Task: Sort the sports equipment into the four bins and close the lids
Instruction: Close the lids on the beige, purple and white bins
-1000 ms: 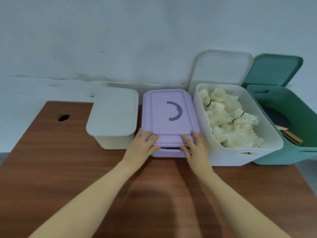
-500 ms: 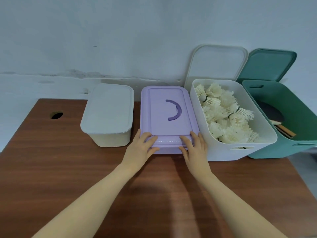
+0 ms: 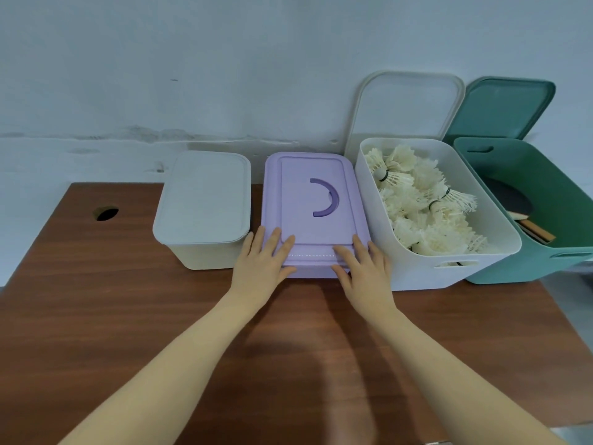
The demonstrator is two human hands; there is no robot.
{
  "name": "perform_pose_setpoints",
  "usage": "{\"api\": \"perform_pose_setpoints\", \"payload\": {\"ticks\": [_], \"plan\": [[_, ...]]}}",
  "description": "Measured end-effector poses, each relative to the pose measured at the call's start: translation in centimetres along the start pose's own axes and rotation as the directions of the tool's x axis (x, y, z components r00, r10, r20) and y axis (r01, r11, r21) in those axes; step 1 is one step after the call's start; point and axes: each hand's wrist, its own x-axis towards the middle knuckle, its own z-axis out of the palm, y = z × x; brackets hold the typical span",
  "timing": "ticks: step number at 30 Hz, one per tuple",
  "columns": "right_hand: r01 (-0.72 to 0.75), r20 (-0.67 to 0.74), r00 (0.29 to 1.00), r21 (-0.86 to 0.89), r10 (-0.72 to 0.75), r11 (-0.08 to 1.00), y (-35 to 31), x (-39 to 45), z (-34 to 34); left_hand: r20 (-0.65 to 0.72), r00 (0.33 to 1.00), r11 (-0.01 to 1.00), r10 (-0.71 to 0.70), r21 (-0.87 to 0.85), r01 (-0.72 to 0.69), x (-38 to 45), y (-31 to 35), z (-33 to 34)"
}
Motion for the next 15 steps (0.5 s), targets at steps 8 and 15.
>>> {"api": "perform_pose_setpoints", "payload": {"ticks": [8, 15], "plan": [[-0.038, 0.111, 0.993, -0.053, 0.044, 0.998, -1.8, 0.5, -0.7, 0.097, 0.995, 0.996, -0.013, -0.087, 0.021, -0.1, -1.2, -0.5], [0.031, 0.233, 0.972, -0.137, 0.002, 0.99, -1.7, 1.7, -2.9, 0.162, 0.985, 0.989, -0.057, -0.124, 0.078, 0.7, -1.2, -2.8]]}}
